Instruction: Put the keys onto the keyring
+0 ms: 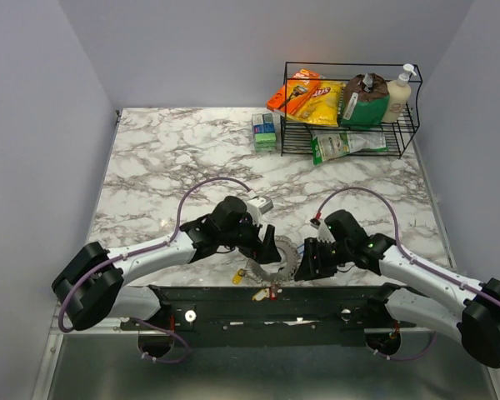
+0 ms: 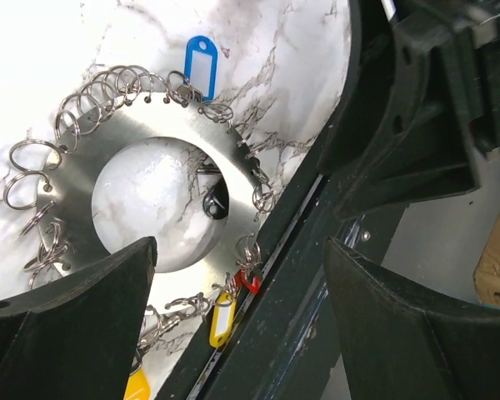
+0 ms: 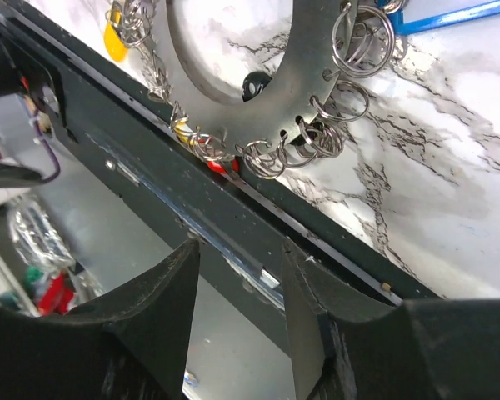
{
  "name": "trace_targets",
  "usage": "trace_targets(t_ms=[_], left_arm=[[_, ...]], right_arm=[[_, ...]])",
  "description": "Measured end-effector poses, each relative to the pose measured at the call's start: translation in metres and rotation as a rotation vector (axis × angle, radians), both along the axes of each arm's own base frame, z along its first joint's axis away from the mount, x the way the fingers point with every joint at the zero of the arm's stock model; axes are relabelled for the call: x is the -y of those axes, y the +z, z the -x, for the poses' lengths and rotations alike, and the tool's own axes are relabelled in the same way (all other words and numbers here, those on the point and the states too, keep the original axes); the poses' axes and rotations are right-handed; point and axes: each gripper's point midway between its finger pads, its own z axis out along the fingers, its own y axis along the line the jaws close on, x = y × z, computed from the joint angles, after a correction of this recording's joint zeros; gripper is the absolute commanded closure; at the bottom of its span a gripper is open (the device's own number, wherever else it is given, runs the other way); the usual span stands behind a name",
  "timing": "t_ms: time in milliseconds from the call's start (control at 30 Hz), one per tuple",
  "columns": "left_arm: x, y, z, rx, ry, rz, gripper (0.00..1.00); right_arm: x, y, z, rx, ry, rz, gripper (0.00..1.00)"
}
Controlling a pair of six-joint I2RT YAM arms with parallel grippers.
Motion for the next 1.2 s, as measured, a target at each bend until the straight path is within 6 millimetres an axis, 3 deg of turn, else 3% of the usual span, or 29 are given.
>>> trace_targets(t_ms=[333, 467, 1200], left_arm=[[-0.009, -0.003, 0.004, -0.001, 0.032, 0.005, 0.11], [-0.008, 0.004, 0.003, 0.013, 0.034, 0.026, 0.11], [-0.008, 0.004, 0.003, 0.016, 0.034, 0.026, 0.12]], right_arm=[[-0.009, -0.018, -0.002, -0.072, -0.128, -0.071, 0.48], [-0.016, -0.015, -0.009, -0.07, -0.155, -0.104, 0.48], [-0.025, -0.039, -0.01, -0.186, -0.154, -0.065, 0.48]])
